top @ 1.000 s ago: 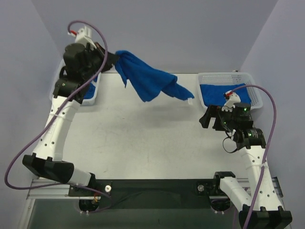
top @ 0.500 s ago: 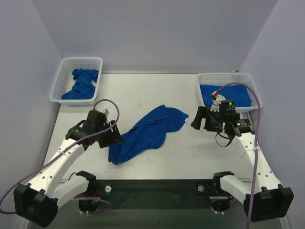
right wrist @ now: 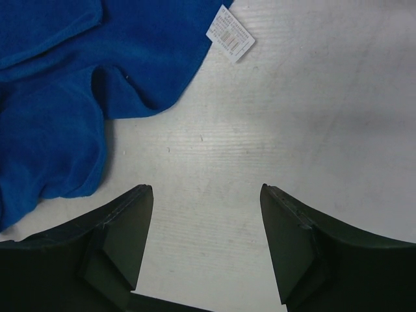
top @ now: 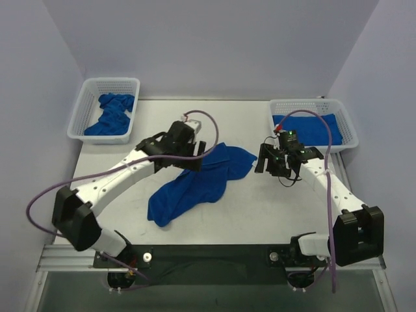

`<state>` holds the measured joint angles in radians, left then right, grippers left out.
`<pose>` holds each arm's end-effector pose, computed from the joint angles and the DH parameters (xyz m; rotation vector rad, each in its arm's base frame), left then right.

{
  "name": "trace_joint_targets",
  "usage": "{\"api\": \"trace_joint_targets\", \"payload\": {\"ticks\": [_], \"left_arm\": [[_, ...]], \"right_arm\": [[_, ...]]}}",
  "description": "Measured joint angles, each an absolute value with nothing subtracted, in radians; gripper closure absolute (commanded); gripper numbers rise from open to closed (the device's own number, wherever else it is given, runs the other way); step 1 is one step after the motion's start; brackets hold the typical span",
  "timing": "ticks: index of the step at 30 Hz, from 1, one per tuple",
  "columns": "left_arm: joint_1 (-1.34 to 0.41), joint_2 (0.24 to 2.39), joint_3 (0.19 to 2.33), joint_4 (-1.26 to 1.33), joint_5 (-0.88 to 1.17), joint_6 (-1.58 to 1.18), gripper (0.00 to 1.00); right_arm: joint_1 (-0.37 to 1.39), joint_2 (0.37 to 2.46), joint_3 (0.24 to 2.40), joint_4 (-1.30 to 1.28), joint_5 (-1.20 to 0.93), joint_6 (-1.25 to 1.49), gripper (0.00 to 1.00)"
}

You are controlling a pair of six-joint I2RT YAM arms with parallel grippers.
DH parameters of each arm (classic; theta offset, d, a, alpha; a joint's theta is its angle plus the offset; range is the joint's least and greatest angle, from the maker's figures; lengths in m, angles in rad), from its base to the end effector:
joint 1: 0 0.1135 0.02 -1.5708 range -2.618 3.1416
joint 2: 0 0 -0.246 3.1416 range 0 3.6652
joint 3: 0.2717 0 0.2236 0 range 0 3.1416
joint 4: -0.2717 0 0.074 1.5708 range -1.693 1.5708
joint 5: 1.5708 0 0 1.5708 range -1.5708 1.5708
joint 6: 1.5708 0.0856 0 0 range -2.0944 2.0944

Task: Fold and stack the towels
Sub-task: Move the towel to the center of the board, then flatten out the crumpled towel

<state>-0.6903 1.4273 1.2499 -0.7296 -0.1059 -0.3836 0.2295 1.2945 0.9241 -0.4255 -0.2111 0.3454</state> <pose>0.2413 -0.1875 0.2527 0.3367 2.4773 -0.3268 0.2742 0.0825 0.2155 0.0355 2.4070 0.5226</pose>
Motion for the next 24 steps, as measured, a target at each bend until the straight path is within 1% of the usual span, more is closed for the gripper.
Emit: {"api": "trace_joint_targets", "payload": {"ticks": [3,8,15,18,20,21,22,24], "left_arm": [[-0.762,1.621,1.403,-0.64,-0.16,-0.319,0.18],[-0.824,1.88,1.577,-0.551,-0.212,-0.247,0.22],[-0.867,2.116,1.743,-0.496,-0.272,-0.243,0.24],[-0.879,2.181,1.787,-0.476,-0.31,-0.244,0.29],[-0.885,2.212,1.806,-0.469,-0.334,-0.242,0.38],[-0.887,2.226,1.815,-0.467,-0.345,-0.239,0.4],[-0.888,2.239,1.823,-0.465,-0.355,-0.234,0.42],[-0.888,2.263,1.84,-0.464,-0.368,-0.227,0.44]], "right_arm": [[0.229,1.295,0.924,-0.416,-0.188,0.356,0.33],[0.228,1.265,0.901,-0.402,-0.161,0.369,0.32],[0.222,1.168,0.822,-0.401,-0.145,0.402,0.3],[0.222,1.139,0.795,-0.4,-0.144,0.416,0.3],[0.222,1.114,0.776,-0.401,-0.144,0.421,0.29],[0.222,1.103,0.77,-0.402,-0.144,0.422,0.3],[0.222,1.092,0.764,-0.402,-0.144,0.423,0.29],[0.222,1.076,0.758,-0.405,-0.143,0.424,0.29]]}}
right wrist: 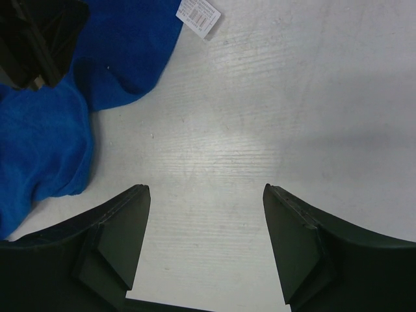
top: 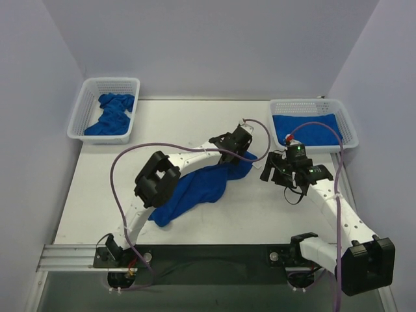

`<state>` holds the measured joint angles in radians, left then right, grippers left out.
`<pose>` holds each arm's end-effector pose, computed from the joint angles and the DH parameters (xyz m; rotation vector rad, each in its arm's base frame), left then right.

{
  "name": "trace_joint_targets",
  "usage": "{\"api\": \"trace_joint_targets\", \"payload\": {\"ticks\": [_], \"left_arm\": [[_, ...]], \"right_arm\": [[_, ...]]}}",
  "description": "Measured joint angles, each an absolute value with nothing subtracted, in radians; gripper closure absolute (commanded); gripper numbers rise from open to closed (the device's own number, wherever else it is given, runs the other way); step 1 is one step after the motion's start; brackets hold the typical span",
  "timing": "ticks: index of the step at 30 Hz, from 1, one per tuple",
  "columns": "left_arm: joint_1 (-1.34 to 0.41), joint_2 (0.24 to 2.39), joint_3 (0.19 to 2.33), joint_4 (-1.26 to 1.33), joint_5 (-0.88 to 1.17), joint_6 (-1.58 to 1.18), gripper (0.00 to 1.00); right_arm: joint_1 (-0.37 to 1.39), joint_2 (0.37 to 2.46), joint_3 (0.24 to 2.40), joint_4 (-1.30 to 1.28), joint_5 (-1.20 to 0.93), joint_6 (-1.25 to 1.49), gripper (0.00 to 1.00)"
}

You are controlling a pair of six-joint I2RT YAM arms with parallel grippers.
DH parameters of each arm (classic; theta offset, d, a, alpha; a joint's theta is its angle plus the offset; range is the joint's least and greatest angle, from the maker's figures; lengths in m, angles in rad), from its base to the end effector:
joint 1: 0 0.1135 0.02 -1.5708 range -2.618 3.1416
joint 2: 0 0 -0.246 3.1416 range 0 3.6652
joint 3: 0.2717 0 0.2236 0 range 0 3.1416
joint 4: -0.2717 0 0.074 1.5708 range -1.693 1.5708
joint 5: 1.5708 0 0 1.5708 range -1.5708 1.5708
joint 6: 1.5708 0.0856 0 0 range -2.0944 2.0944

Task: Fold and stack the towels
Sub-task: Flatten out the crumpled towel

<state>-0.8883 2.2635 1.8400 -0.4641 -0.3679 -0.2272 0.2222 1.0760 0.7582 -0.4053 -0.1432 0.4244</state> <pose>0.3363 -0.3649 0.1497 0.6225 2.2983 -0.0721 0.2368 0.0660 0.2147 0.1605 2.3303 0.4934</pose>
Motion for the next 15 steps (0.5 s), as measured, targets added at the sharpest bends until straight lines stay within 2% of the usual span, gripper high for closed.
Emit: {"api": "trace_joint_targets", "payload": {"ticks": [3,15], "left_arm": [[-0.888,2.29,1.855,-0.458,-0.378,-0.224,0.5],[-0.889,2.321,1.863,-0.46,-0.388,-0.222,0.49]], "right_arm": [[0.221,1.06,0.753,-0.405,-0.138,0.427,0.29],[0.221,1.055,0.746,-0.407,-0.136,0.427,0.29]]}}
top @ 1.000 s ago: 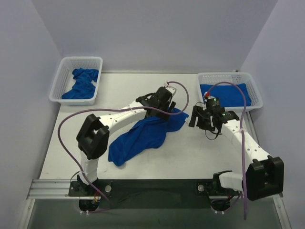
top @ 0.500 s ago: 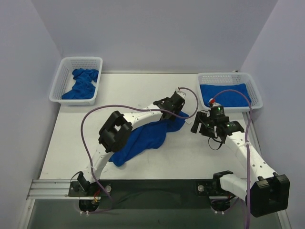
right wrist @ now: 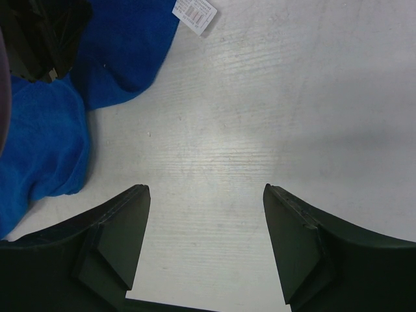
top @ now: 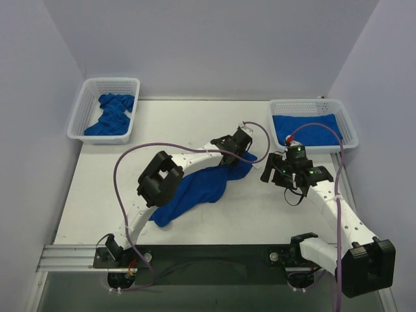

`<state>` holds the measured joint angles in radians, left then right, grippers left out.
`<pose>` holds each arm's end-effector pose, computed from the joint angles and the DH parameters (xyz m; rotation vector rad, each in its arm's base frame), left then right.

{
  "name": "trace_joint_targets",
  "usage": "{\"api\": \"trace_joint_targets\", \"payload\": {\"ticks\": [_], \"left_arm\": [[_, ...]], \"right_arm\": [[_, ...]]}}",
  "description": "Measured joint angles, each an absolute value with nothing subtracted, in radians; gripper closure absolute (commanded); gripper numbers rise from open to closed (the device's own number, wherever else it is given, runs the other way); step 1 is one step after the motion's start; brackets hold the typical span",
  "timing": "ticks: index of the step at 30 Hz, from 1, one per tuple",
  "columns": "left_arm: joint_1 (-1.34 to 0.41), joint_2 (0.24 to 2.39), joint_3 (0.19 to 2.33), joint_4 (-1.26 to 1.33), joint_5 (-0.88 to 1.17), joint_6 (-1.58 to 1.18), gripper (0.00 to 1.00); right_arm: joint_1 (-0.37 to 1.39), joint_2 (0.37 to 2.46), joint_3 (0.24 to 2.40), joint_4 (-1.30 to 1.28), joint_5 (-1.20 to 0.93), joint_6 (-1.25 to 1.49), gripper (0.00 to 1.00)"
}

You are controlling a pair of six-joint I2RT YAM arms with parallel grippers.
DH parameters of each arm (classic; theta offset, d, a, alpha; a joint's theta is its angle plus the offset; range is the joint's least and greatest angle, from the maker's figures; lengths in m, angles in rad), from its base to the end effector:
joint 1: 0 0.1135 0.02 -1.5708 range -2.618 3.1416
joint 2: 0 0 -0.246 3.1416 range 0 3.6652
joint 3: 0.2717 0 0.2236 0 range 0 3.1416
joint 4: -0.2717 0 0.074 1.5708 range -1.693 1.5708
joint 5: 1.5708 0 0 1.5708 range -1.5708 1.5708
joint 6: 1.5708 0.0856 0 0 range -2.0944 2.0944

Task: Fold and stack the towels
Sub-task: Flatten out the crumpled towel

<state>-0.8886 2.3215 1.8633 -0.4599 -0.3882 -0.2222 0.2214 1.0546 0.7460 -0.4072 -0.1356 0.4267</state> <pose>0.3408 -0.3681 0.1302 0.6319 2.3123 -0.0274 0.2334 0.0644 0.2150 0.1668 2.3218 0.4873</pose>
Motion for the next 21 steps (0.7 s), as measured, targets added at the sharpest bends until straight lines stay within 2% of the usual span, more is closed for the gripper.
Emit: {"api": "trace_joint_targets", "payload": {"ticks": [4,8,13,14,15,16,18,19,21], "left_arm": [[-0.889,2.321,1.863,-0.459,-0.395,-0.221,0.52],[-0.889,2.321,1.863,-0.459,-0.412,-0.217,0.64],[-0.889,2.321,1.863,-0.46,-0.42,-0.213,0.64],[-0.889,2.321,1.863,-0.46,-0.42,-0.213,0.66],[-0.889,2.321,1.863,-0.46,-0.42,-0.213,0.73],[-0.889,2.321,1.863,-0.46,-0.42,-0.213,0.73],[-0.889,2.321,1.863,-0.46,-0.42,-0.207,0.67],[-0.889,2.321,1.863,-0.461,-0.42,-0.203,0.56],[-0.889,2.321,1.863,-0.462,-0.419,-0.196,0.5]], "right_arm": [[0.221,1.059,0.746,-0.407,-0.136,0.427,0.29],[0.221,1.06,0.746,-0.408,-0.136,0.426,0.29],[0.221,1.06,0.746,-0.408,-0.136,0.426,0.29],[0.221,1.06,0.746,-0.407,-0.136,0.426,0.29],[0.221,1.06,0.746,-0.408,-0.135,0.426,0.29],[0.221,1.06,0.746,-0.408,-0.135,0.426,0.29],[0.221,1.06,0.746,-0.407,-0.135,0.425,0.29],[0.221,1.06,0.746,-0.408,-0.135,0.424,0.29],[0.221,1.06,0.746,-0.407,-0.135,0.423,0.29]]}}
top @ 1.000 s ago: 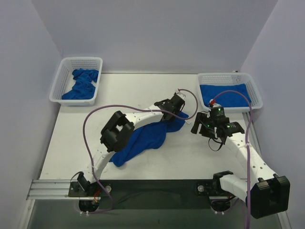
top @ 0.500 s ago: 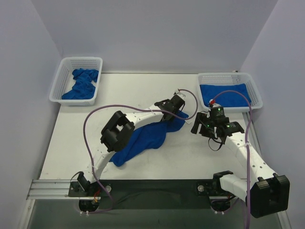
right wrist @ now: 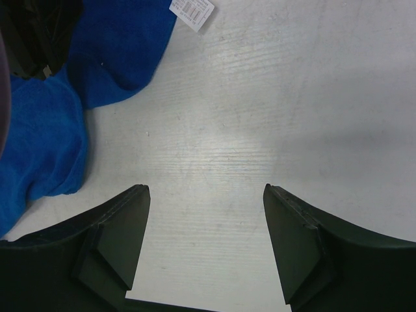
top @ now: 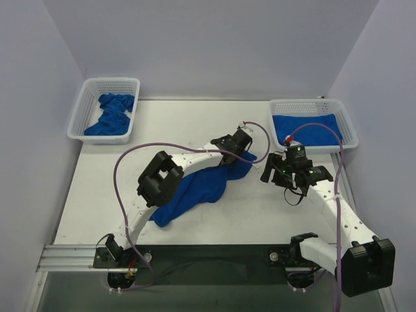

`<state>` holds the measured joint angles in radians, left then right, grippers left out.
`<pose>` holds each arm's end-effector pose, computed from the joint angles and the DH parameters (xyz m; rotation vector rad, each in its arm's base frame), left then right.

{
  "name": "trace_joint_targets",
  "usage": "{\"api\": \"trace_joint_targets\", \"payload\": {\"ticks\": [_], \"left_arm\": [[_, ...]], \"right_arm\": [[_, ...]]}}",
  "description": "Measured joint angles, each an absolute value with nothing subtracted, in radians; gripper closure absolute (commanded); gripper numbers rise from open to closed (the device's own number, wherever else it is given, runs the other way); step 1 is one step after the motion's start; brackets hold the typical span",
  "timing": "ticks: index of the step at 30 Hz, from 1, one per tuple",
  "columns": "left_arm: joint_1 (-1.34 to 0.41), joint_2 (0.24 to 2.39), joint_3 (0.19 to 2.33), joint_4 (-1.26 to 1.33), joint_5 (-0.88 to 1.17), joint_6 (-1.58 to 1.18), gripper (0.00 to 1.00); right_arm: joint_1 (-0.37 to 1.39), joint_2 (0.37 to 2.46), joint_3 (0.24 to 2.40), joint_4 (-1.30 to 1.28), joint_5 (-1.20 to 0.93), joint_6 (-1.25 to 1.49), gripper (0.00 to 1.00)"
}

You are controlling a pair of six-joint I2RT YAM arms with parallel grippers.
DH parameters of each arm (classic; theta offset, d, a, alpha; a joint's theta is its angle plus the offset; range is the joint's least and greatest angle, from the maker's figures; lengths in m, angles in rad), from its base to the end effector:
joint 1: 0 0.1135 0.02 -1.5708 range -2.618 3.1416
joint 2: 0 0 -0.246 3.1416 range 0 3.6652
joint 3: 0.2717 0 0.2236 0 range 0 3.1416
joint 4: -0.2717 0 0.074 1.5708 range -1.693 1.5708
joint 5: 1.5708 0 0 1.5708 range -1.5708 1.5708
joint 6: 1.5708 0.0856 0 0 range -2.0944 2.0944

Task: Fold and stack the towels
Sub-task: Flatten out the crumpled towel

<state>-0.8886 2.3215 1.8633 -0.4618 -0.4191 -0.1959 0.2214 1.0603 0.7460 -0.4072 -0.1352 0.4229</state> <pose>0.3421 -0.3659 0.1308 0.6469 2.2950 0.0191 0.2340 0.0645 0.2137 0.1635 2.3273 0.4836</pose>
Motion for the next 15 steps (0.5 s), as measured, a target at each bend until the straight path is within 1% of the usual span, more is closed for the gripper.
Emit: {"api": "trace_joint_targets", "payload": {"ticks": [2,8,13,15], "left_arm": [[-0.889,2.321,1.863,-0.462,-0.419,-0.193,0.47],[-0.889,2.321,1.845,-0.458,-0.403,-0.16,0.46],[-0.889,2.321,1.844,-0.453,-0.394,-0.117,0.52],[-0.889,2.321,1.844,-0.453,-0.393,-0.099,0.59]], "right_arm": [[0.221,1.061,0.746,-0.407,-0.135,0.423,0.29],[0.221,1.061,0.746,-0.407,-0.136,0.423,0.29],[0.221,1.06,0.746,-0.407,-0.136,0.423,0.29],[0.221,1.06,0.746,-0.407,-0.136,0.423,0.29]]}}
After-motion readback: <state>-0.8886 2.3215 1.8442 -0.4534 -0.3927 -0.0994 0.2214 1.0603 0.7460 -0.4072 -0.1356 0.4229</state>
